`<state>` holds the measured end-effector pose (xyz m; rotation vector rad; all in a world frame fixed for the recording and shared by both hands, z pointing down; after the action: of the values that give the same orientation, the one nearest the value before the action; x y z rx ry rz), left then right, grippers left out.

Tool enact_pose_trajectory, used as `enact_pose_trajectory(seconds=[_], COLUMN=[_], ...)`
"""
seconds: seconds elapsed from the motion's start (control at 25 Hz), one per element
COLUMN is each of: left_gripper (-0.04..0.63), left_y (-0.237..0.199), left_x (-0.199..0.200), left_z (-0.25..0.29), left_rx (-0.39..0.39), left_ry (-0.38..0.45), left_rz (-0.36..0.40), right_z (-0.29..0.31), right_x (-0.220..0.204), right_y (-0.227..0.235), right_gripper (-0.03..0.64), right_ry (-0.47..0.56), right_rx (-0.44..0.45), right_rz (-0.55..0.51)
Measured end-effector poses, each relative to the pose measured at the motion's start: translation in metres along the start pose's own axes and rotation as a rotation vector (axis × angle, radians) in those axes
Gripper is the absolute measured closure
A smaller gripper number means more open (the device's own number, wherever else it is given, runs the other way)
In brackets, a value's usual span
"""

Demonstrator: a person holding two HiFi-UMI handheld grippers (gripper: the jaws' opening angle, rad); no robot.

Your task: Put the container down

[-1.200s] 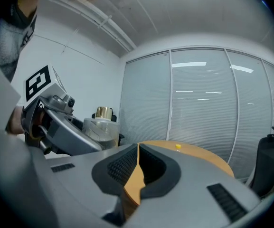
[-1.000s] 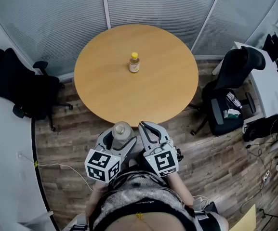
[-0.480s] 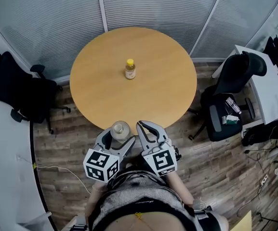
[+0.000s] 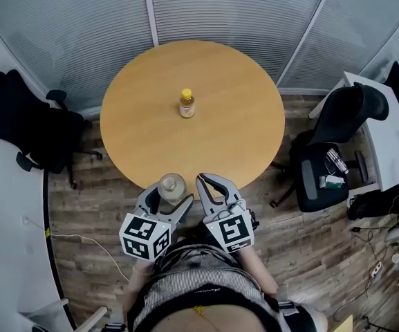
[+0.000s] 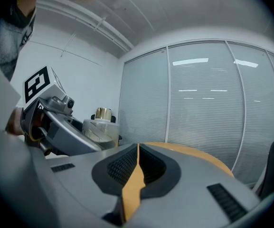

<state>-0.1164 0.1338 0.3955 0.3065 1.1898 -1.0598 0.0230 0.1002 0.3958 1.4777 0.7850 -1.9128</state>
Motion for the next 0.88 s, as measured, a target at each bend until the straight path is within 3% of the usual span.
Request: enact_pose_trajectory(seconds=[0.88], left_gripper=[0.268], left_y=[0.013], left_x=[0.010], left_z=[0.056], left_rx=[0.088], left_ry=[0.043], left_rz=[-0.039], right_z=[0.006], right_x=[-0.017], right_y=[0.063], right_gripper=[0.592], right_ry=[0.005], right_rx=[0.073], right_rz=[-0.002])
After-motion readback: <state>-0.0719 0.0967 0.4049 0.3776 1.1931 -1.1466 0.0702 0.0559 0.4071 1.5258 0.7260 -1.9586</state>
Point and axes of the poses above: the fingertips, and each gripper's own axes: z forward along the fingers, y to its right, x out of its top, the point moved 8 cm from there along -z, backward along the fingers, and after that the axes turned 7 degrees about -x, right-handed, at the moved point
